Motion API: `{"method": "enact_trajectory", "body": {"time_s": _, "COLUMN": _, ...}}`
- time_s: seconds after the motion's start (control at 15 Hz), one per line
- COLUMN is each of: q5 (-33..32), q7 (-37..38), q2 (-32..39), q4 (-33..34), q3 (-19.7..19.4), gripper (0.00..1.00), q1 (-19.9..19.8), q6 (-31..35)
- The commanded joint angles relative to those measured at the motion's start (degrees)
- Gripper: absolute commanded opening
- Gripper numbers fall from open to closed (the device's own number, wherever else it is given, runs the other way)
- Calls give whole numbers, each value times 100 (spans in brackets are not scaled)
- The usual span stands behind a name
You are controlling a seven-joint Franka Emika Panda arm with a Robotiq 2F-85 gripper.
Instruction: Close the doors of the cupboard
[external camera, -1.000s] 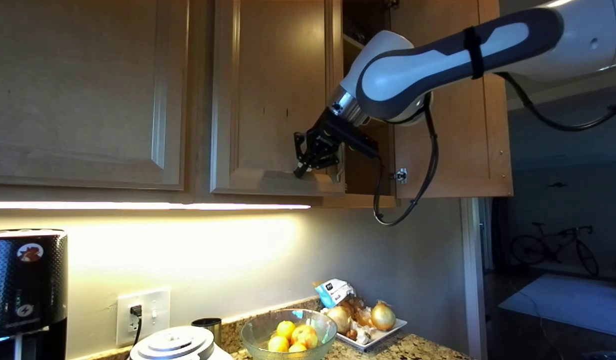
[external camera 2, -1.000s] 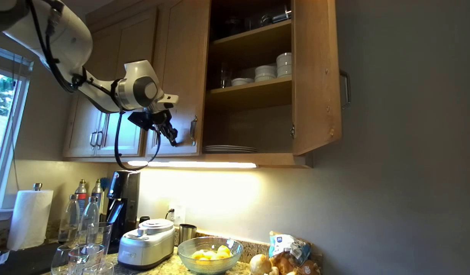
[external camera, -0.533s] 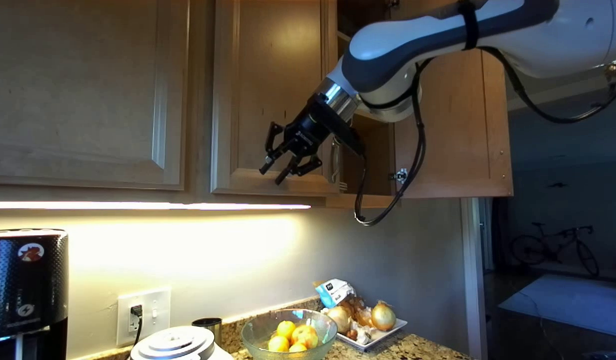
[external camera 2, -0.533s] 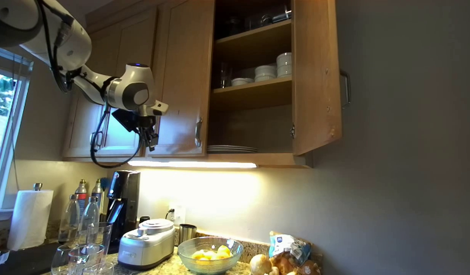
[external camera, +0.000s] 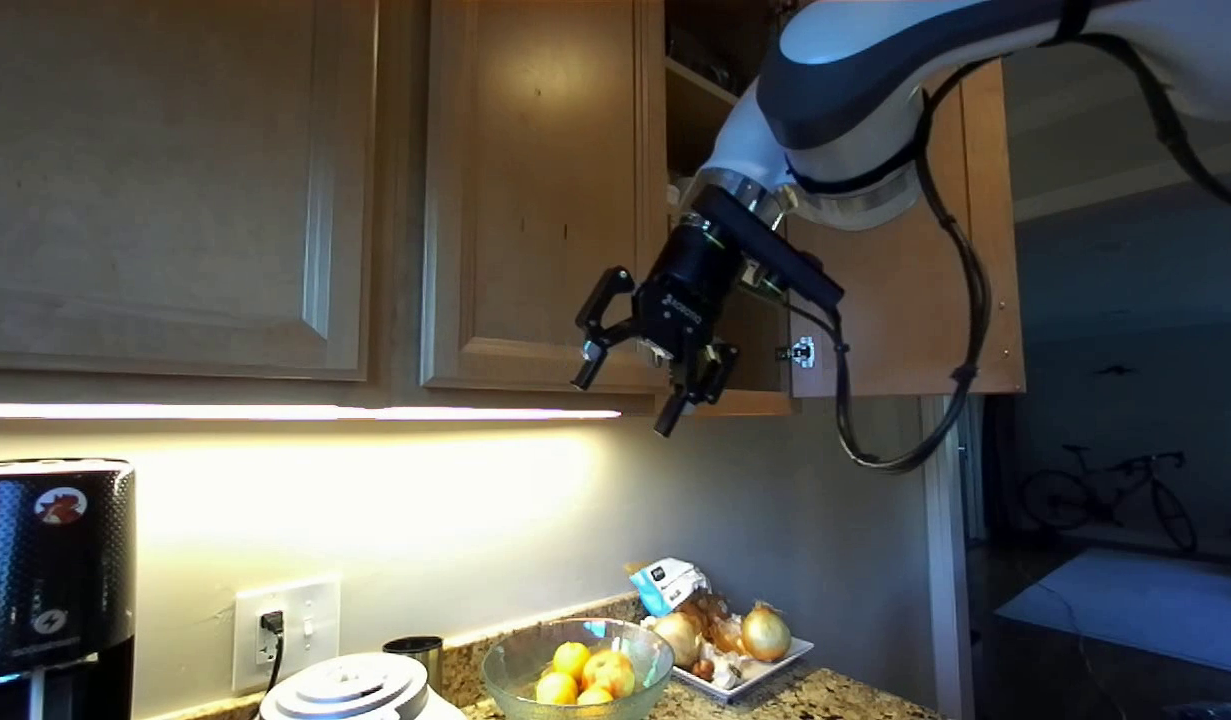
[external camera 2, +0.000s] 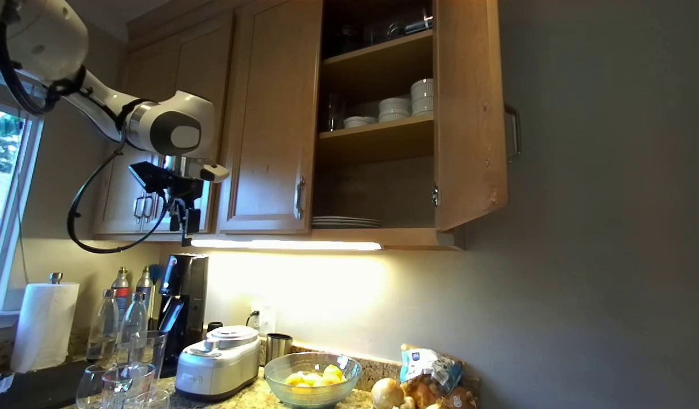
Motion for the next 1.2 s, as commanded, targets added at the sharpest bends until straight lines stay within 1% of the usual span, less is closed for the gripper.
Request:
{"method": "enact_trajectory", "body": {"time_s": 0.0, "q5": -64, "q7": 209, "q2": -808, "q4": -766, "q3": -115, "gripper": 100, "q1": -83, "q6": -591}}
{"method": "enact_trajectory", "body": {"time_s": 0.13, "q5": 112, "q7": 132, "q2": -1064, "q4": -956, "q3": -163, "gripper": 100, "q1": -45, "q6": -845}}
{"method": "enact_trajectory", "body": {"time_s": 0.2, "q5": 11, "q7": 51, "q2": -584, "q4": -552, "q3": -71, "gripper": 100, "q1": -92, "q6": -658}}
{"method": "enact_trajectory", "body": {"time_s": 0.33, "q5": 10, "q7": 48, "q2": -660, "q4": -599, "q3": -56, "gripper": 100, "q1": -92, "q6": -673}}
{"method": "enact_trajectory", "body": {"time_s": 0.73, "q5": 7, "q7": 47, "q2": -571, "q4": -577, "q3": -48, "gripper": 100, "q1": -87, "q6": -661}}
{"method": "enact_trajectory", "body": {"time_s": 0.8, "q5": -32, "q7": 27, "q2": -592, "q4": -595, "q3": -74, "gripper": 100, "q1": -111, "q6": -710}}
{"method": "enact_trajectory", "body": {"time_s": 1.0, "q5": -231, "q7": -47, "q2": -991, "q4": -834, "q3": -297, "gripper": 100, "q1": -264, "q6": -1034}}
{"method": "enact_trajectory", "body": {"time_s": 1.13, "q5": -329, "q7": -352, "q2": -1171, "q4": -877, "q3": -527, "gripper": 100, "q1": -341, "q6": -1434}}
